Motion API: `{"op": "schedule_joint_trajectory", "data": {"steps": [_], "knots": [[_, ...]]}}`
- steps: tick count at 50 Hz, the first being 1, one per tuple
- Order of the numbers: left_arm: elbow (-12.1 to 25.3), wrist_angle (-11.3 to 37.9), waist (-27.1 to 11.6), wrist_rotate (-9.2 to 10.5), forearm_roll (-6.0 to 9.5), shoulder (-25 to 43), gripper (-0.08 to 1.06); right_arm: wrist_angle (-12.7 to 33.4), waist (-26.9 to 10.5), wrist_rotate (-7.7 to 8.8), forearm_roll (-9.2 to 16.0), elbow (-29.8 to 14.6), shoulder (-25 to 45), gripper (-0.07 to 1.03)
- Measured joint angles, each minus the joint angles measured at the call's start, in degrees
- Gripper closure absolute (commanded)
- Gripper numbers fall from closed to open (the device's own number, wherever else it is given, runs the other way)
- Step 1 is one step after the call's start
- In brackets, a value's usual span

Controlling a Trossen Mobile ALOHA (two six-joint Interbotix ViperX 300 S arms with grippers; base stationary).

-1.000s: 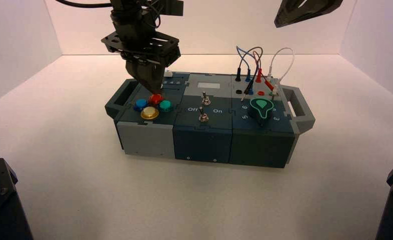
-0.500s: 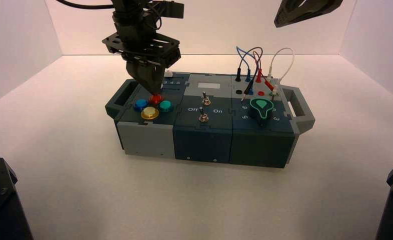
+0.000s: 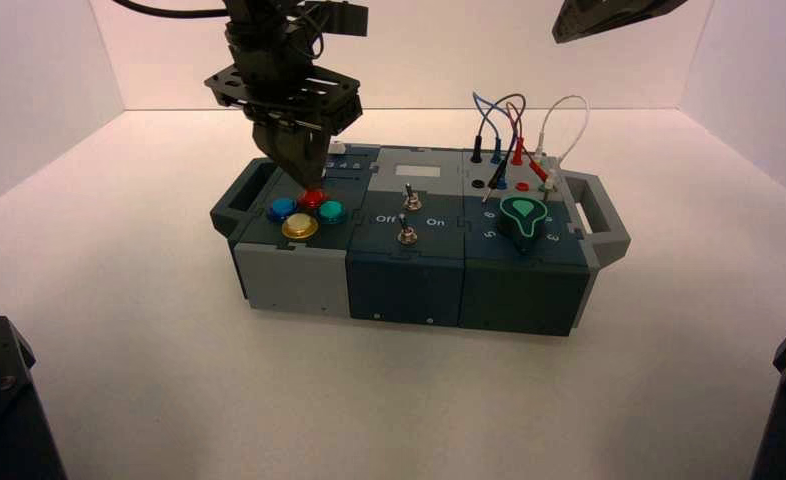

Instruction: Push the red button with the left gripper.

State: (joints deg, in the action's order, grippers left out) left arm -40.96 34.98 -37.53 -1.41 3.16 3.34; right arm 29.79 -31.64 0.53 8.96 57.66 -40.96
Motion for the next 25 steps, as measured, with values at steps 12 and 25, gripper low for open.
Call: {"op": "schedule_joint_trajectory", "data": {"steps": [12, 25], "knots": [[0.1, 0.4, -0.1, 0.26, 0.00, -2.4, 1.01, 0.1, 0.1, 0.00, 0.0, 0.0, -0.1, 0.99], [0.1, 1.5, -0.3, 0.26, 0.00, -3.6, 1.01, 0.1, 0.1, 0.00, 0.0, 0.0, 0.0, 0.99]]}}
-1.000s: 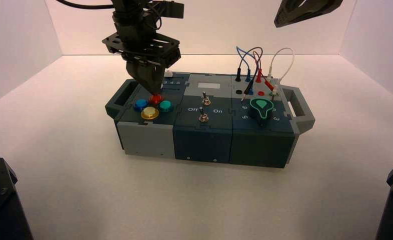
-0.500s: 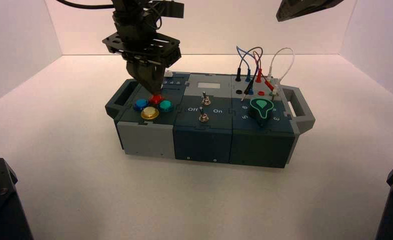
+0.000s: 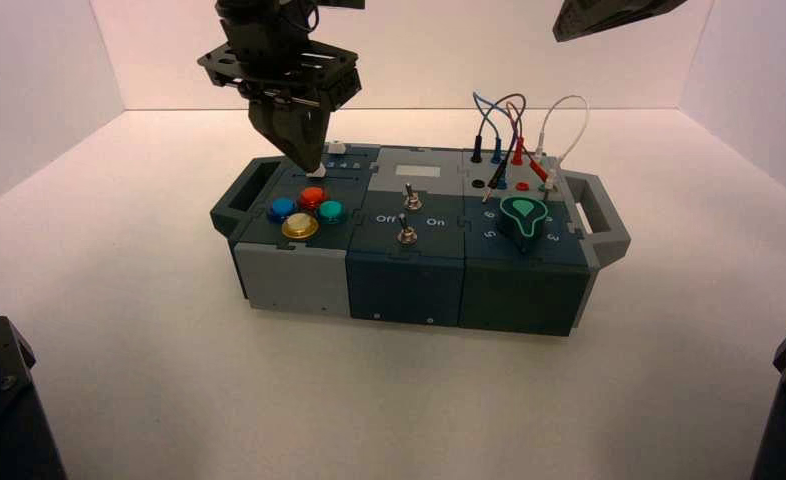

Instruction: Push the red button with the left gripper.

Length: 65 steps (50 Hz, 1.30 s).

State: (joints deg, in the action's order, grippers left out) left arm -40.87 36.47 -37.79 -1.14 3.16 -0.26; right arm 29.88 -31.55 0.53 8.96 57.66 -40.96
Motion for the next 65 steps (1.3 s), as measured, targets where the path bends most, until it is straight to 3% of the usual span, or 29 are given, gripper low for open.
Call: {"op": "schedule_joint_trajectory", "data": {"steps": [14, 43, 65], "knots": [[0.0, 0.4, -2.1, 0.53, 0.09, 0.5, 1.01, 0.0, 0.0, 0.00, 0.0, 0.0, 0.1, 0.99], [0.8, -2.2, -2.9, 0.53, 0.26, 6.3, 1.01, 0.5, -0.1, 0.00, 0.1, 0.0, 0.1, 0.99], [1.8, 0.8, -2.5, 0.62, 0.09, -2.0, 1.01, 0.5, -0.1, 0.00, 0.4, 0.0, 0.5, 0.99]]}}
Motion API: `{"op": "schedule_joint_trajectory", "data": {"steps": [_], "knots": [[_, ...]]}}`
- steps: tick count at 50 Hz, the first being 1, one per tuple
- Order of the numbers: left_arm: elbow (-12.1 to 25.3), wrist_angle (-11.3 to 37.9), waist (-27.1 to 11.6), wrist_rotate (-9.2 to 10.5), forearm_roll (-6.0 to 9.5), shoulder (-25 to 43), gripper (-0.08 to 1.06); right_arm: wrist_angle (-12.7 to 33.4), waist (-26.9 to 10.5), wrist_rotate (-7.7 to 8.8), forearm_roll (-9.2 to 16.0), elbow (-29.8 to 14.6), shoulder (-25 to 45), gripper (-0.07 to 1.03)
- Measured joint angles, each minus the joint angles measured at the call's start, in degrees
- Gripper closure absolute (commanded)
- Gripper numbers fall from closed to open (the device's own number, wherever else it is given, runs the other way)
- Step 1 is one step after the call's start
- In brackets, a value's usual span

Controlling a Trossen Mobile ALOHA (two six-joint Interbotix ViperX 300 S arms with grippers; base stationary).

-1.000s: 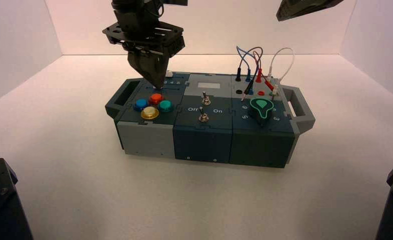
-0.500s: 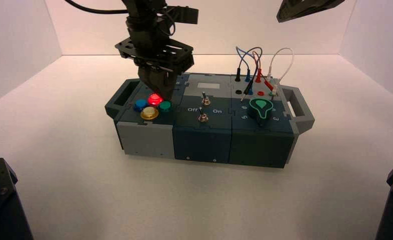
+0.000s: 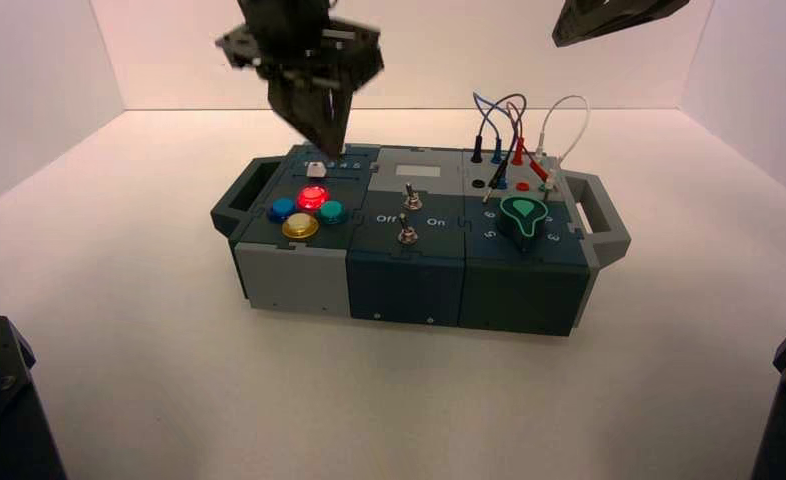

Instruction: Push the red button with the left gripper.

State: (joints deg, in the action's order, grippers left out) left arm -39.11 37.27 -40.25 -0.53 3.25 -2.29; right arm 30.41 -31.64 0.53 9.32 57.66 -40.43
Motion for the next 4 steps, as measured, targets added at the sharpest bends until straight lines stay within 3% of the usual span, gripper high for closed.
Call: {"op": "schedule_joint_trajectory", "data": {"steps": [4], "knots": [[0.2, 0.4, 0.0, 0.00, -0.09, -0.7, 1.01, 0.1, 0.0, 0.00, 0.0, 0.0, 0.5, 0.99]]}}
